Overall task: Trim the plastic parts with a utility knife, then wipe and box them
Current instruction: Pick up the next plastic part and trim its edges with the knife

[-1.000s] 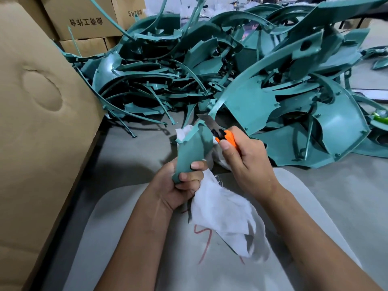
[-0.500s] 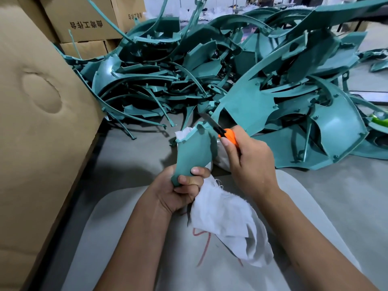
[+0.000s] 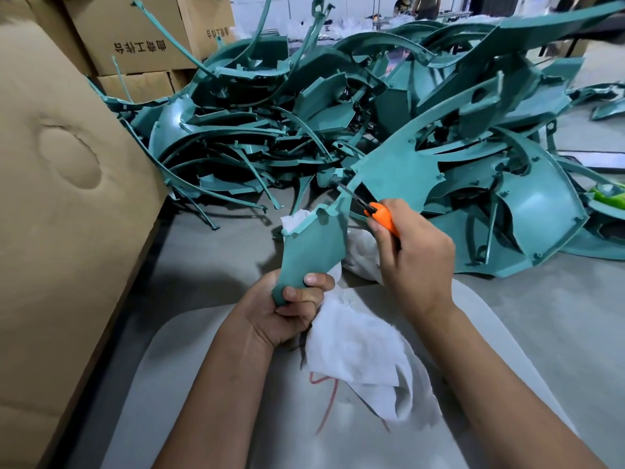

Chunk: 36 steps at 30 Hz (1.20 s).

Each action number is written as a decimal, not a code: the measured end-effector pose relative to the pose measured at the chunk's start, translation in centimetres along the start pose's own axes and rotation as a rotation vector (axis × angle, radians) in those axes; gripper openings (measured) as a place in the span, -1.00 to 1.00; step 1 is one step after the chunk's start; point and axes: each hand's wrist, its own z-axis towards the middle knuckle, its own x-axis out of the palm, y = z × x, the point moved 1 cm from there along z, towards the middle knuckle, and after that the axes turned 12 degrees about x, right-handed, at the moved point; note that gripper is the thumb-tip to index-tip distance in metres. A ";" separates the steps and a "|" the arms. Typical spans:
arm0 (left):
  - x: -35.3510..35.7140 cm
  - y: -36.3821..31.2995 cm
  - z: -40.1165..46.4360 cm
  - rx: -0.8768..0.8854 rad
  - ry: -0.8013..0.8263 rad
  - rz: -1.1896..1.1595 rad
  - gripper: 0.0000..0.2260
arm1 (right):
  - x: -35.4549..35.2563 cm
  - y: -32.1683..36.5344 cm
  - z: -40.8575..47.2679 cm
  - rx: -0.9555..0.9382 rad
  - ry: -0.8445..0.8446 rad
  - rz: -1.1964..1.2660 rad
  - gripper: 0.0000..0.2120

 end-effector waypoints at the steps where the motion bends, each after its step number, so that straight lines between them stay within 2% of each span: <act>1: 0.0 0.0 0.0 -0.011 0.007 0.004 -0.87 | 0.1 0.0 0.1 0.000 0.014 -0.016 -0.80; 5: -0.1 -0.1 0.0 -0.054 0.024 -0.008 -0.88 | 0.1 -0.3 0.2 0.008 -0.013 0.005 -0.80; 9: -0.2 -0.2 0.0 -0.080 0.013 -0.024 -0.87 | -1.0 -1.3 1.1 0.093 -0.103 0.084 -0.77; 15: 0.1 -0.5 -0.2 -0.045 -0.042 0.046 -0.87 | -2.5 -2.0 1.7 0.200 -0.357 0.123 -0.82; 17: 0.1 -0.5 -0.2 -0.041 -0.057 0.062 -0.86 | -2.1 -2.0 1.5 0.111 -0.301 0.116 -0.83; 20: 0.0 -0.6 -0.2 -0.042 -0.063 0.079 -0.82 | -1.1 -1.8 1.2 -0.022 -0.129 0.052 -0.81; 23: 0.0 -0.7 -0.4 -0.038 -0.067 0.111 -0.82 | -0.4 -1.8 1.2 -0.031 -0.073 -0.003 -0.88; 27: 0.3 -1.1 -0.6 -0.012 -0.085 0.174 -0.83 | -0.9 -2.1 1.7 0.174 -0.151 0.017 -0.93; 32: 0.6 -1.2 -0.8 -0.006 -0.096 0.243 -0.83 | -2.0 -2.5 2.0 0.203 -0.229 -0.026 -0.86; 36: 0.5 -1.4 -1.1 0.020 -0.107 0.242 -0.83 | -2.9 -2.7 2.5 0.289 -0.357 -0.019 -0.83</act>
